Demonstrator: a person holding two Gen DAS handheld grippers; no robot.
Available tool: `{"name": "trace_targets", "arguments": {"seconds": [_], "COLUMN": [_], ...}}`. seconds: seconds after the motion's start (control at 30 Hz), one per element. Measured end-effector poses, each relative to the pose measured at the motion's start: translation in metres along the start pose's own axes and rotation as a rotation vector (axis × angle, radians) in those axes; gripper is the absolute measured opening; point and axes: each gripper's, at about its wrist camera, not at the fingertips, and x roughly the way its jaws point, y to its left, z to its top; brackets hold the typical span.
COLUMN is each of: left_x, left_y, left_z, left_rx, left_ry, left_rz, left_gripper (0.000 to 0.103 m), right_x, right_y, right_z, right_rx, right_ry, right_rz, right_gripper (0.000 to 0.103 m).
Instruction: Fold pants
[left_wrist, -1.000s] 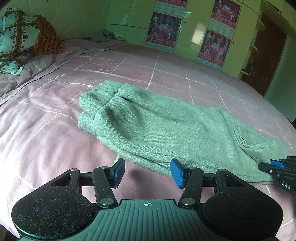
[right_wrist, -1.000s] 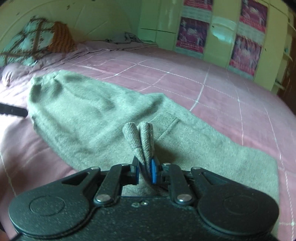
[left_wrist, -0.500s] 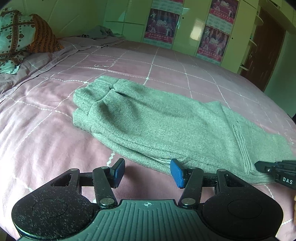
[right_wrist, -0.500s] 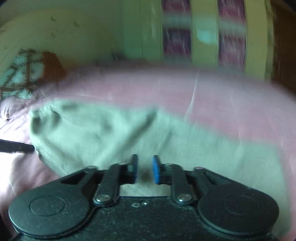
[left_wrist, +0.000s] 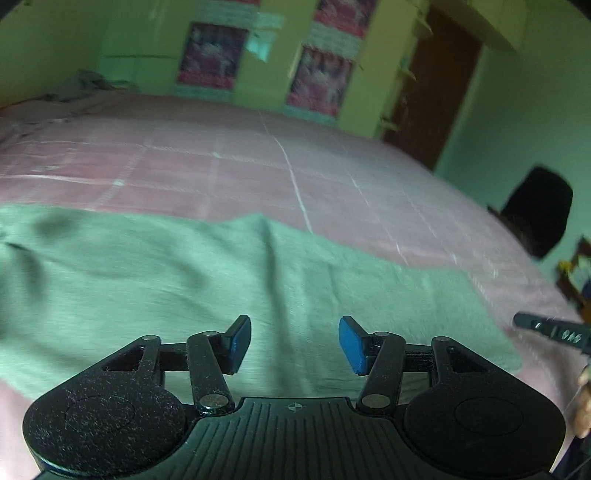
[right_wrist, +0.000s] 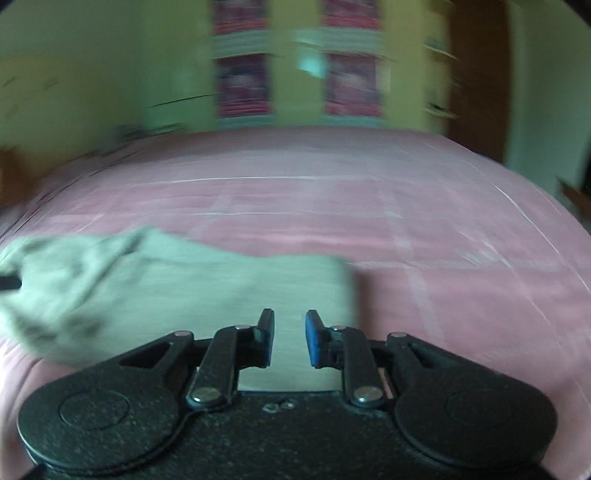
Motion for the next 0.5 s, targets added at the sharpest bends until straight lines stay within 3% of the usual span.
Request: {"name": "trace_targets", "arguments": {"seconds": [0.03,0.07,0.1,0.2,0.3,0.4,0.5], "left_x": [0.015,0.03,0.036,0.031,0.025,0.036,0.077], "left_y": [-0.008,-0.014,-0.017,-0.023,-0.033,-0.032,-0.035], "left_z": [-0.002,-0.008,-0.014,-0.01,0.008,0.036,0.06], "left_rx": [0.002,-0.001,0.002,0.032,0.093,0.073,0.069], "left_ry": [0.049,0.122,0.141,0.174,0.13,0.078,0.139], "left_rz": [0.01,0.022,0.038,0.058,0.087,0.083,0.102], "left_gripper": [0.035,0.033,0.033,0.033,0.033,0.033,0.033], "right_x": [-0.001,-0.001,0.001,0.028,0.028,0.035,0.073], "right_y": [-0.01,-0.018,-0.025,-0.034,-0.037,-0.047,-0.051], "right_z": [-0.002,-0.005,-0.01,-0.033,-0.03,-0.01,0.018], "right_rx": [0.032,0.06,0.087,0.074,0.082,0.129,0.162], "right_ry": [0.001,0.004,0.021,0.205,0.185,0.102,0.13], "right_rz": [-0.004,0.005,0.028,0.058,0.081,0.088,0.106], "right_gripper": [0.019,0.019,0.017,0.02,0.018,0.018,0.021]}}
